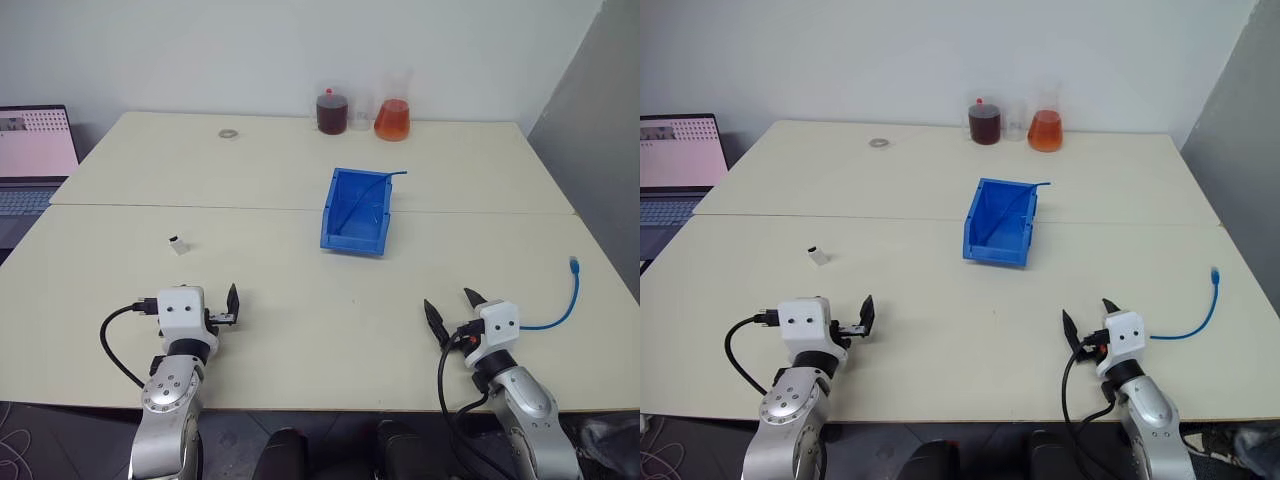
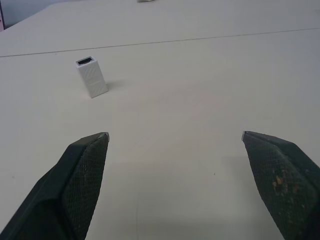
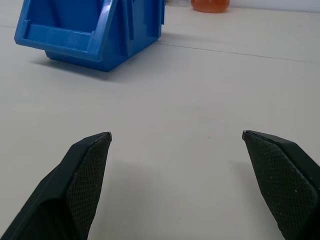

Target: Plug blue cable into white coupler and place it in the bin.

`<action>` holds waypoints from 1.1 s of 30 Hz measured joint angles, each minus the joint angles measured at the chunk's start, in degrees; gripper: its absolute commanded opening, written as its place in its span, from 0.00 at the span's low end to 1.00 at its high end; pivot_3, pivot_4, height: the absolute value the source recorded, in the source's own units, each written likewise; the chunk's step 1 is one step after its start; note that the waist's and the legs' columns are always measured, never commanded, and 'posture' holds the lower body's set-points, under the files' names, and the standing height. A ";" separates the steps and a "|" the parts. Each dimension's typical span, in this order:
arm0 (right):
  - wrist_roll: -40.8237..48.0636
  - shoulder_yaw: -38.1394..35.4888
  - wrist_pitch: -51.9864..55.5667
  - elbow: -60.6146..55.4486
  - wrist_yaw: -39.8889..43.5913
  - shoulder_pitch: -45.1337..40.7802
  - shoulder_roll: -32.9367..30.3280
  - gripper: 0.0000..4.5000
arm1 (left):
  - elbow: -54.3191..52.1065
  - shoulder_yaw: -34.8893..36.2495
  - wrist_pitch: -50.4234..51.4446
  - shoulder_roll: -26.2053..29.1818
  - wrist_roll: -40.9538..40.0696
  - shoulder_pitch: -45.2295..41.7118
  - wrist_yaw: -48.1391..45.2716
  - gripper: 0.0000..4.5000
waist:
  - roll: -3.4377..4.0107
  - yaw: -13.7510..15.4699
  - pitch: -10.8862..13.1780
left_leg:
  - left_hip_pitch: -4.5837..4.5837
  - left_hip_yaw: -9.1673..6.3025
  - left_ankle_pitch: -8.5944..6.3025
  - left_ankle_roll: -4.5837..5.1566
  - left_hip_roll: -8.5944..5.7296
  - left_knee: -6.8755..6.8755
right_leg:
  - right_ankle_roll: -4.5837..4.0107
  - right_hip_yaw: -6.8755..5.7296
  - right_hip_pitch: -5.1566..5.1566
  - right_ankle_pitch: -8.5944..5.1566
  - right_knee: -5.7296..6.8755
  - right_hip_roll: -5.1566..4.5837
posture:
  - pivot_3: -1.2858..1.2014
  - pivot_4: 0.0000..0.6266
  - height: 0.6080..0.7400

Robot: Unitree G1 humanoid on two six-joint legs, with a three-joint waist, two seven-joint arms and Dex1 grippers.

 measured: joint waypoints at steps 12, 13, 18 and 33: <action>0.00 0.88 -0.52 0.48 1.20 0.47 -0.51 0.99 | -0.14 -0.18 0.46 0.11 0.50 0.91 -0.04 1.00 | 0.00 0.00 0.00 | 0.00 0.00 0.00 0.00 0.00 0.00 | 0.00 -0.01 0.00 0.00 0.00 0.00 | 0.52 0.24 1.00; -0.01 0.97 -0.58 0.57 1.26 0.44 -0.51 0.99 | -0.16 -0.22 0.92 0.15 0.55 0.93 -0.05 1.00 | 0.00 -0.01 0.00 | 0.00 -0.01 0.00 0.00 0.00 0.00 | 0.00 -0.01 0.00 0.00 0.00 0.00 | 0.52 0.24 1.00; -0.01 1.00 -1.10 0.96 1.28 0.25 -0.51 0.99 | -0.21 -0.67 2.49 0.23 0.60 0.96 -0.23 1.00 | 0.00 -0.01 0.00 | 0.00 -0.01 0.00 0.00 0.00 0.00 | 0.00 -0.01 0.00 0.00 0.00 0.00 | 0.52 0.24 1.00; -0.12 1.12 -1.61 1.55 1.17 -0.84 -0.66 0.99 | -6.50 -1.15 4.87 4.40 -11.75 -1.37 -13.82 1.00 | 0.00 -0.03 0.00 | 0.01 -0.04 0.00 0.00 0.00 0.01 | -0.01 -0.04 0.00 -0.01 0.02 0.14 | 0.52 0.24 1.00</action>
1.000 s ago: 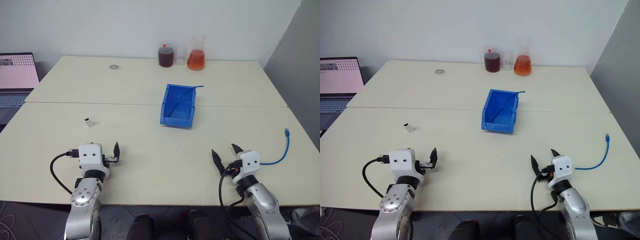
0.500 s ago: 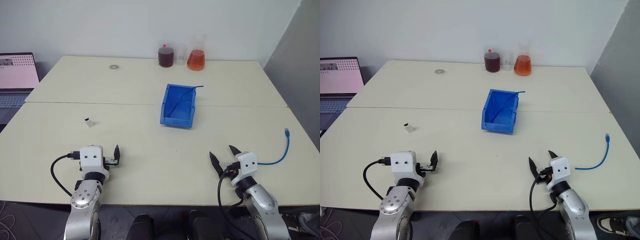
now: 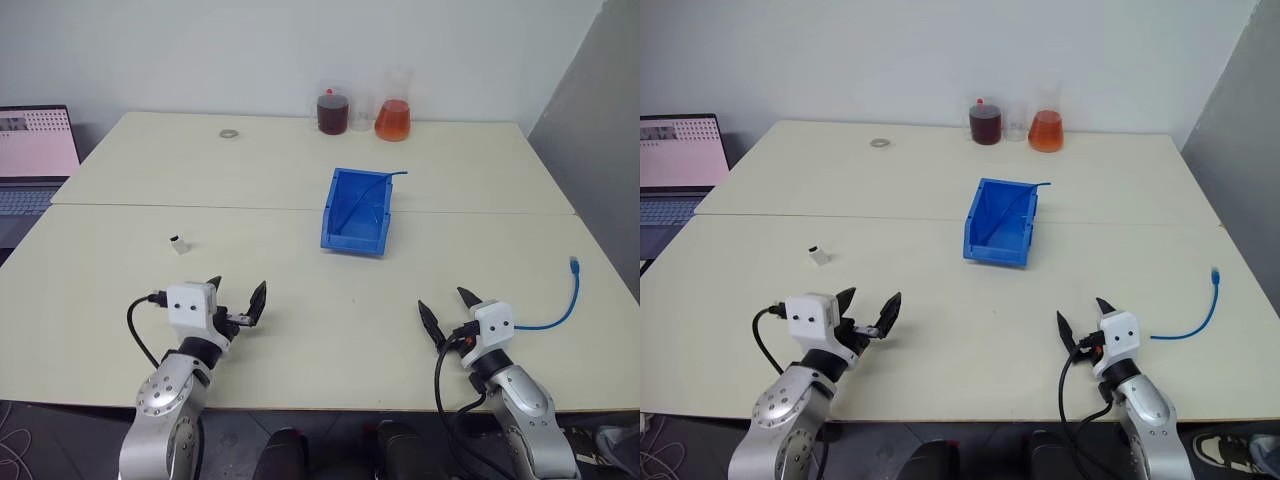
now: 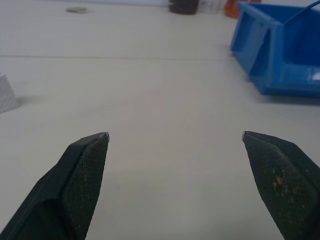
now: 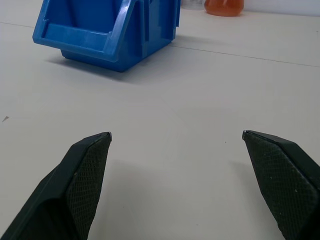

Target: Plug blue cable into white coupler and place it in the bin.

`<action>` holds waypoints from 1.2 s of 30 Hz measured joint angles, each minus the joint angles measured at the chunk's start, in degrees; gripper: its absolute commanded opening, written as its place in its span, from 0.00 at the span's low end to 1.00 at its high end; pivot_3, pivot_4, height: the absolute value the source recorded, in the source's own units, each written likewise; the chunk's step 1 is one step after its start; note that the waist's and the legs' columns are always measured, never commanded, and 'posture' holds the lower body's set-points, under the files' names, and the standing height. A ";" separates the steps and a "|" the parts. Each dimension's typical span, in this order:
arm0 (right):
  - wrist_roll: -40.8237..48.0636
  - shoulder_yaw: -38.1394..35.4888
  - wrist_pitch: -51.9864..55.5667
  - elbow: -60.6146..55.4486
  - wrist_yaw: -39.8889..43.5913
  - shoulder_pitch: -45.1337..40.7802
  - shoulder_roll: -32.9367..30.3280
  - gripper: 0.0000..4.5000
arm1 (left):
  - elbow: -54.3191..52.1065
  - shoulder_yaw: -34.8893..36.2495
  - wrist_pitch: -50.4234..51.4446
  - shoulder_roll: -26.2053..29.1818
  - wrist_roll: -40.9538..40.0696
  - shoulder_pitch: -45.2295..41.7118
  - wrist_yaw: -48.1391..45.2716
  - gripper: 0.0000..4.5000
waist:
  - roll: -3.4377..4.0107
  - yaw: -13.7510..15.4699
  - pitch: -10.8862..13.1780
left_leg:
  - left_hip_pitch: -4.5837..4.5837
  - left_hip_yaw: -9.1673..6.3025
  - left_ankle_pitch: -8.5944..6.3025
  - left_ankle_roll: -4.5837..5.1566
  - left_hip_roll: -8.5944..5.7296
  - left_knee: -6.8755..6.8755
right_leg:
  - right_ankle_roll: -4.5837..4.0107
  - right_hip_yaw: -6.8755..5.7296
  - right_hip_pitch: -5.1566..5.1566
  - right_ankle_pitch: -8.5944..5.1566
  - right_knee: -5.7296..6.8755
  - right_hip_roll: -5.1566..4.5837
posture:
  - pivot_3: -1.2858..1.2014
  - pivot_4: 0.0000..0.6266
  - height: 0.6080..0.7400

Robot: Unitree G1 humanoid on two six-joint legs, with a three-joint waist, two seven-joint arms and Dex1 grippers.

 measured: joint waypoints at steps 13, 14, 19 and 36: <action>-1.20 -9.97 11.14 -16.27 -11.49 0.09 1.14 0.99 | 4.63 -9.65 13.78 18.75 -9.33 -24.04 -24.78 1.00 | 0.01 0.05 0.02 | -0.08 0.05 0.01 -0.01 -0.05 0.01 | 0.02 0.04 -0.03 0.01 -0.02 0.10 | 0.52 0.24 1.00; -0.83 -12.13 13.39 -16.28 -12.52 -0.17 0.53 0.99 | 4.69 -10.65 15.76 20.51 -11.11 -25.46 -27.91 1.00 | 0.03 0.00 0.03 | -0.07 0.07 0.01 -0.01 -0.06 0.00 | 0.02 0.04 -0.04 0.01 -0.03 0.10 | 0.52 0.24 1.00; 2.64 -22.10 24.02 -14.49 -15.09 -4.44 -3.45 0.99 | 4.87 -15.90 20.69 26.47 -15.39 -31.57 -40.26 1.00 | 0.11 -0.35 0.07 | -0.05 0.10 0.00 -0.01 -0.03 -0.04 | 0.00 0.10 -0.06 0.00 -0.02 0.18 | 0.52 0.24 1.00; 9.12 -28.13 36.77 19.09 -5.87 -20.82 -19.87 0.89 | 11.24 -23.70 17.46 26.83 -11.89 -38.23 -51.10 1.00 | 0.19 -0.34 0.13 | -0.09 0.10 0.00 0.03 -0.02 -0.04 | -0.06 0.14 -0.07 -0.04 -0.01 0.28 | 0.52 0.24 1.00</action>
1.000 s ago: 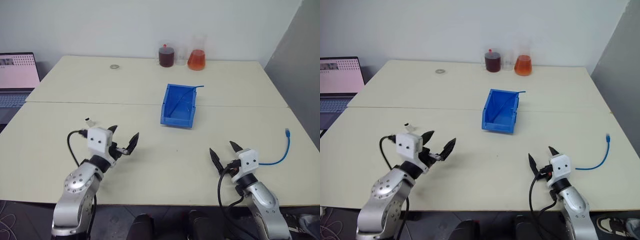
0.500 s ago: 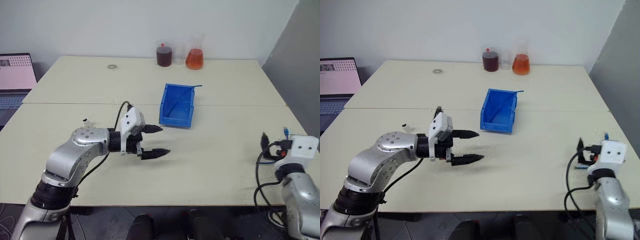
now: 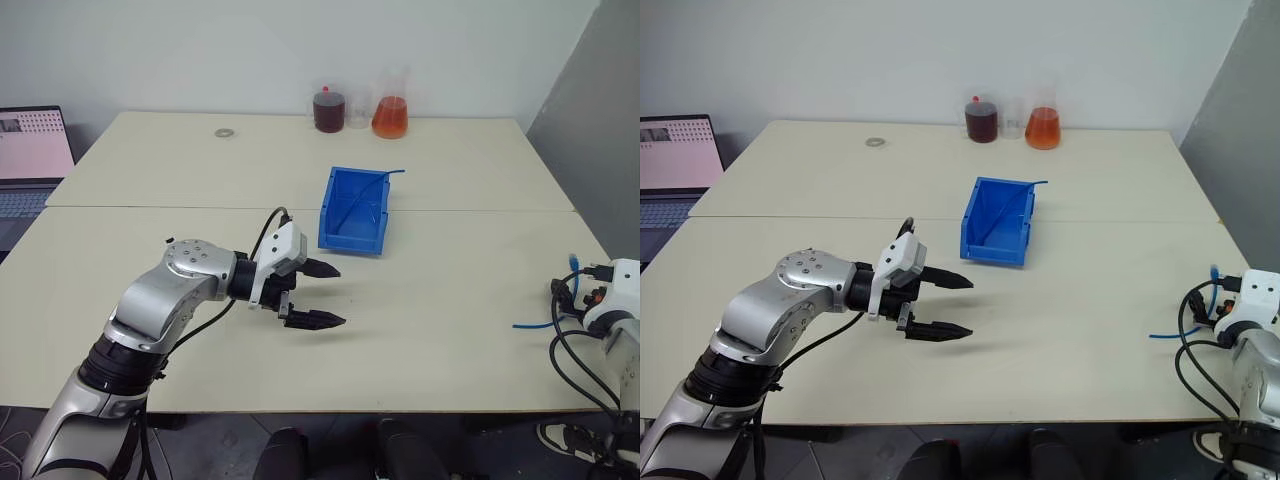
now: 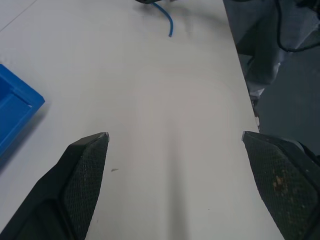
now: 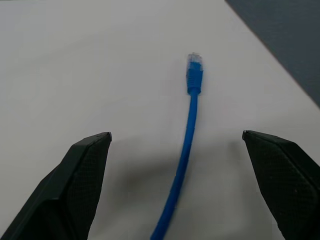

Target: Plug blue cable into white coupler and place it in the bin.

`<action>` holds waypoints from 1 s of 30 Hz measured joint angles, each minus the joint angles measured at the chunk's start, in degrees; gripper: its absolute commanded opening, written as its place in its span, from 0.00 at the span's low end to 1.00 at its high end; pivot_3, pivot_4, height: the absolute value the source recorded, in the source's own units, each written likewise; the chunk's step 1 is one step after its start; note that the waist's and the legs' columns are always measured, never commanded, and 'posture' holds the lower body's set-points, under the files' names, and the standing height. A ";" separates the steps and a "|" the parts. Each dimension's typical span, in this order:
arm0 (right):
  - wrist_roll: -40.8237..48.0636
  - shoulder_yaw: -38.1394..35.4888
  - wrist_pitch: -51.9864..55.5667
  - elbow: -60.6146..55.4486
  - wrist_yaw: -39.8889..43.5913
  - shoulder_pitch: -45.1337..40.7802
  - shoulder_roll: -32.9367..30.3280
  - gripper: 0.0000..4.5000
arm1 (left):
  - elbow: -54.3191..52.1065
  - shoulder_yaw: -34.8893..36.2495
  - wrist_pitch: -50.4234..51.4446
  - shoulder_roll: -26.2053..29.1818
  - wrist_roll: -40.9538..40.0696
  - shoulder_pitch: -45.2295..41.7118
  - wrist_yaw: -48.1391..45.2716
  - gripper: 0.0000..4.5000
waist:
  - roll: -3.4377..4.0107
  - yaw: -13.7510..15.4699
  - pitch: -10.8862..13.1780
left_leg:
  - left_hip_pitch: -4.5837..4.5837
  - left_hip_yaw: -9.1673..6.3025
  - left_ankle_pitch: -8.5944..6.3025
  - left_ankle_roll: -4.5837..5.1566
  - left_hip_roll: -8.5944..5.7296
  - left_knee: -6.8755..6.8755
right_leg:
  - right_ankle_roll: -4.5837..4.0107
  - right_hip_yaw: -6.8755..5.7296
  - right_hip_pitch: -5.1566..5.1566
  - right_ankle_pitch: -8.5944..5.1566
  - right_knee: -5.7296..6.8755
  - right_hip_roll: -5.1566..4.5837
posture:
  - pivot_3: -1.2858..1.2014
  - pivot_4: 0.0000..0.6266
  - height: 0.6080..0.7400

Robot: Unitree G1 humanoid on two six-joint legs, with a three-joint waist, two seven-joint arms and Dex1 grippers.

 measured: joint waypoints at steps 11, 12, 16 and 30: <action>0.25 -0.83 0.16 7.63 -0.23 -4.12 -1.00 0.27 | 0.26 -0.03 0.23 -0.31 0.28 -1.49 0.01 1.00 | 0.00 0.04 0.00 | -0.03 0.00 0.00 0.00 -0.01 0.04 | 0.05 0.01 0.00 0.02 -0.01 -0.01 | 0.52 0.24 1.00; 0.25 -0.93 0.15 7.71 -0.23 -4.12 -1.03 0.19 | 0.26 -0.03 0.26 -0.32 0.31 -1.49 0.02 1.00 | 0.00 0.04 0.00 | -0.03 0.00 0.00 0.00 -0.01 0.04 | 0.05 0.02 0.00 0.02 -0.01 -0.01 | 0.52 0.24 1.00; 0.57 -1.19 0.32 7.77 0.22 -4.11 -1.23 0.01 | 0.27 -0.03 0.30 -0.39 0.47 -1.49 0.04 1.00 | 0.00 0.04 0.00 | -0.02 0.01 0.00 0.00 -0.01 0.05 | 0.05 0.02 0.00 0.03 -0.01 -0.01 | 0.52 0.24 1.00; 5.22 12.36 -0.58 -10.13 32.60 -0.24 -19.74 0.01 | -0.88 4.09 -1.57 4.63 1.90 7.39 1.35 1.00 | 0.29 -0.60 0.20 | 0.09 -0.01 0.00 0.00 0.11 0.01 | 0.01 0.02 0.00 0.00 0.01 0.09 | 0.52 0.24 1.00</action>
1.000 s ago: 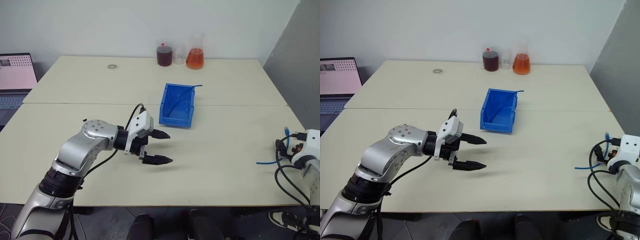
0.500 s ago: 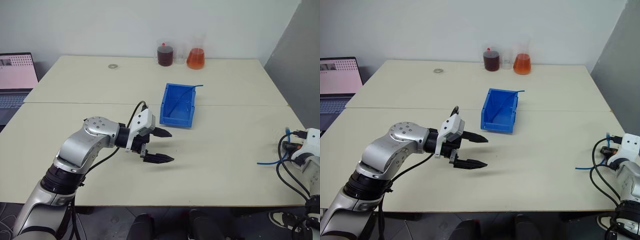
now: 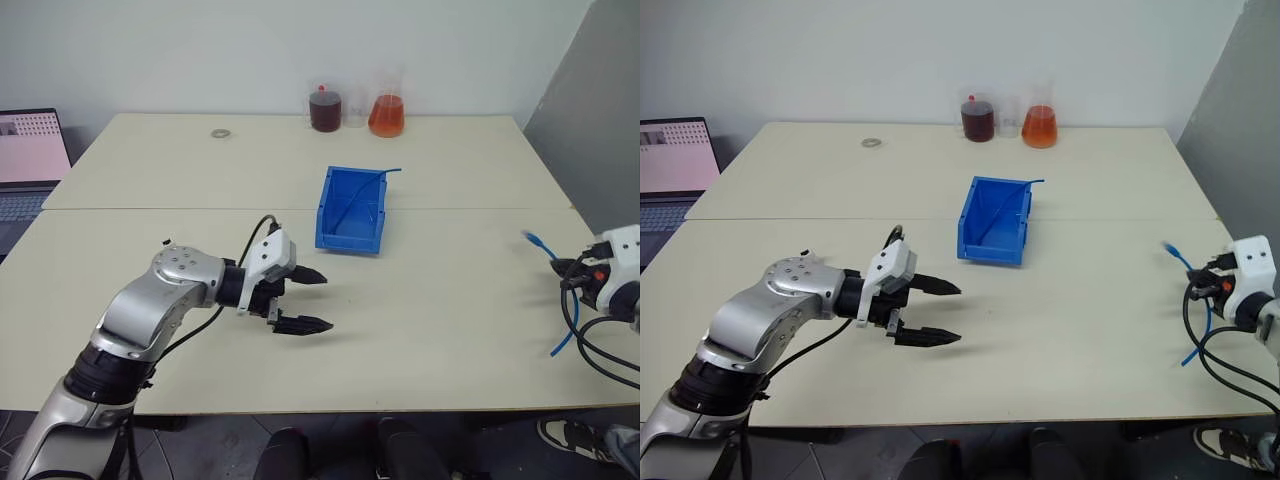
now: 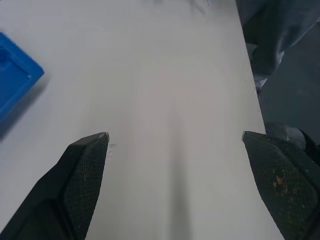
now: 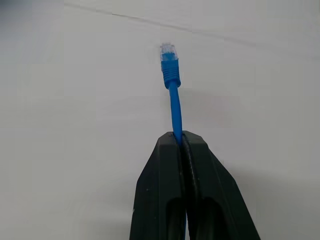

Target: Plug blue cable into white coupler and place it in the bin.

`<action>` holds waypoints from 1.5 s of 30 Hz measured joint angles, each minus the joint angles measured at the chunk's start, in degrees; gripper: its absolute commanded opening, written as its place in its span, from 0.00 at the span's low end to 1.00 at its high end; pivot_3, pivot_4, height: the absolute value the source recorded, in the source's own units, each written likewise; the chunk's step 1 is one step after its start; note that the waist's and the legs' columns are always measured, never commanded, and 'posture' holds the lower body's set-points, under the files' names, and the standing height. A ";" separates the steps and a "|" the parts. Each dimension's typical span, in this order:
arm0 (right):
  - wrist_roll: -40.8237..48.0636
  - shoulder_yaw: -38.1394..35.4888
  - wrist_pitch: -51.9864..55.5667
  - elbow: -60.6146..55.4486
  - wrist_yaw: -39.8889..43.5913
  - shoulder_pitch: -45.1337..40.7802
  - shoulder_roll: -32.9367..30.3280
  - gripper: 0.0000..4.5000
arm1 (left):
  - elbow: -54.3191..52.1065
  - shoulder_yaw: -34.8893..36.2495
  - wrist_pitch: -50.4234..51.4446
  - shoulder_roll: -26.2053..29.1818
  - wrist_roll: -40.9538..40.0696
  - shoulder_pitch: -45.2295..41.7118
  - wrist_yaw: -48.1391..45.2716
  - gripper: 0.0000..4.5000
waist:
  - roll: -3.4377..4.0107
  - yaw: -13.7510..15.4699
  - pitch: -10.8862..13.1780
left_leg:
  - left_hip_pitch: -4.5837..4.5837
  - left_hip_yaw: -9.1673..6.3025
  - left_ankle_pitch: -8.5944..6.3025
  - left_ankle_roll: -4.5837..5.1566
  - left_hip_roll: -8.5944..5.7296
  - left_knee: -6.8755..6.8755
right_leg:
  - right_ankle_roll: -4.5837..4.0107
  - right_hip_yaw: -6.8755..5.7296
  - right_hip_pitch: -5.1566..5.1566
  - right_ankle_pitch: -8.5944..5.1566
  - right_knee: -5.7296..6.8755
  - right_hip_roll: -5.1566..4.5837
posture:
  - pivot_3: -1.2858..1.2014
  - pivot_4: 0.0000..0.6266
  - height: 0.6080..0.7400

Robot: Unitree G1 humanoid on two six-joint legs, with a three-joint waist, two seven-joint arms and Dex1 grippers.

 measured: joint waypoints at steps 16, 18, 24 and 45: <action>-11.20 41.46 -13.62 0.11 18.16 -26.26 19.84 0.01 | 5.28 14.41 -9.66 5.57 3.72 20.47 4.90 1.00 | -0.16 1.12 0.23 | -0.43 -0.15 0.00 -0.01 0.03 0.10 | -0.05 -0.24 -0.32 -0.01 0.02 -0.21 | 0.52 0.24 1.00; -13.06 43.36 -15.58 4.79 18.81 -28.68 23.16 0.01 | 5.09 14.76 -9.62 5.51 3.61 20.96 5.30 1.00 | -0.16 1.18 0.23 | -0.47 -0.09 0.00 -0.01 0.02 0.10 | -0.05 -0.21 -0.34 0.00 0.01 -0.32 | 0.52 0.24 1.00; -17.37 45.84 -20.88 15.53 19.66 -32.72 28.75 0.01 | 2.80 15.27 -9.10 5.48 3.40 21.84 6.30 1.00 | -0.16 1.07 0.23 | -0.44 -0.08 0.00 -0.01 0.00 0.09 | -0.09 -0.22 -0.34 0.03 0.04 -0.42 | 0.52 0.24 1.00; -12.39 38.60 -11.11 5.96 23.18 -31.23 26.41 0.99 | 3.88 6.39 -8.42 3.97 6.69 12.95 5.57 1.00 | -0.15 0.86 0.23 | -0.42 -0.12 0.00 -0.01 -0.07 0.08 | -0.31 -0.26 -0.33 0.15 0.09 -0.27 | 0.52 0.24 1.00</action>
